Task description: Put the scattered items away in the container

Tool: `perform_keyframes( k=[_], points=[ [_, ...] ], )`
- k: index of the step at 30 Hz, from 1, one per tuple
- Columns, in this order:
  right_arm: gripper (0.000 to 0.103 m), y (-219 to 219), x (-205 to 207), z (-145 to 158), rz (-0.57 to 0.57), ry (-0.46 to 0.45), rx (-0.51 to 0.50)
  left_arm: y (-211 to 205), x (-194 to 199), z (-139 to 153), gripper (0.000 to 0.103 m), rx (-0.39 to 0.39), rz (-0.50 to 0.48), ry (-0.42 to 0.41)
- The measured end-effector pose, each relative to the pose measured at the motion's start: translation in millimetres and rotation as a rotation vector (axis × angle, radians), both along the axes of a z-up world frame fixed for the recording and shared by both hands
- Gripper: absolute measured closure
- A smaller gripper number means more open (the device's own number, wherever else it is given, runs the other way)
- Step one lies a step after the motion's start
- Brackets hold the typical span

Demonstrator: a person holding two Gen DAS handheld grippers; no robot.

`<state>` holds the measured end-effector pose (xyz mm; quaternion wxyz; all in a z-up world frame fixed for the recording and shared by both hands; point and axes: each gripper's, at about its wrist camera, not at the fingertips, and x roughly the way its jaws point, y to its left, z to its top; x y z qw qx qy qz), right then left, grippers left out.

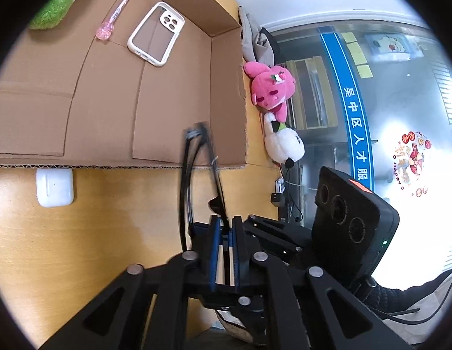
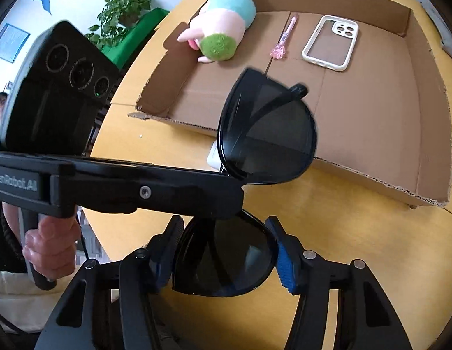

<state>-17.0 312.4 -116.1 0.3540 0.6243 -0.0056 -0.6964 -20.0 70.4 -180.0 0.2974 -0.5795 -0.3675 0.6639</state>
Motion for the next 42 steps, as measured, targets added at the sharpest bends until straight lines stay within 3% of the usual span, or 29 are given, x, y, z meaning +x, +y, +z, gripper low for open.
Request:
perform_keyframes(
  k=[2,6,14,15,16,17,23,24,26,27,28,33,35,39,41,42],
  points=[
    [0.041,1.5,-0.5,4.5,-0.011,0.009,-0.007,-0.7,-1.2,2.3,0.095,-0.025,-0.004,0.017],
    [0.041,2.8,-5.1,12.3,-0.027,0.031,-0.018,-8.3,-5.1,8.4,0.078,-0.005,0.009,0.04],
    [0.043,-4.1,-20.0,25.7,-0.076,0.042,-0.06,-41.0,-19.7,17.6,0.078,0.031,0.111,0.058],
    [0.057,-4.0,-22.0,29.1,-0.081,0.042,-0.071,-45.1,-20.5,18.1,0.078,0.033,0.119,0.056],
    [0.098,-2.5,-23.5,32.4,-0.086,0.041,-0.087,-48.7,-20.9,17.8,0.078,0.032,0.125,0.051],
    [0.098,-1.7,-25.3,35.1,-0.089,0.033,-0.108,-51.0,-20.8,16.4,0.078,0.028,0.129,0.042],
    [0.098,-3.3,-26.1,30.5,-0.065,0.042,-0.049,-66.1,-5.8,-11.1,0.078,0.009,0.165,-0.049],
    [0.09,-1.7,-23.8,28.5,-0.064,0.054,-0.027,-66.8,-1.7,-14.1,0.078,0.003,0.162,-0.054],
    [0.057,-1.1,-17.9,22.1,-0.03,0.065,0.013,-67.8,7.2,-21.5,0.078,-0.008,0.147,-0.074],
    [0.027,-2.7,-12.2,16.1,0.002,0.069,0.042,-67.5,12.2,-26.4,0.078,-0.013,0.135,-0.088],
    [0.017,-4.5,-7.2,10.0,0.029,0.065,0.06,-67.3,17.3,-31.1,0.078,-0.02,0.121,-0.101],
    [0.019,-26.4,33.1,-24.2,0.227,-0.03,0.072,-62.3,39.0,-49.9,0.078,-0.108,0.035,-0.152],
    [0.022,-33.4,43.5,-36.0,0.237,-0.082,0.049,-62.8,43.9,-58.4,0.078,-0.119,0.035,-0.182],
    [0.029,-44.8,55.1,-65.7,0.211,-0.12,0.102,-64.1,47.6,-71.0,0.078,-0.114,0.058,-0.222],
    [0.035,-49.2,58.0,-78.2,0.219,-0.121,0.134,-64.2,49.2,-77.3,0.078,-0.12,0.057,-0.239],
    [0.045,-52.6,60.3,-84.9,0.234,-0.112,0.162,-64.1,50.0,-79.8,0.078,-0.125,0.057,-0.248]
  ],
)
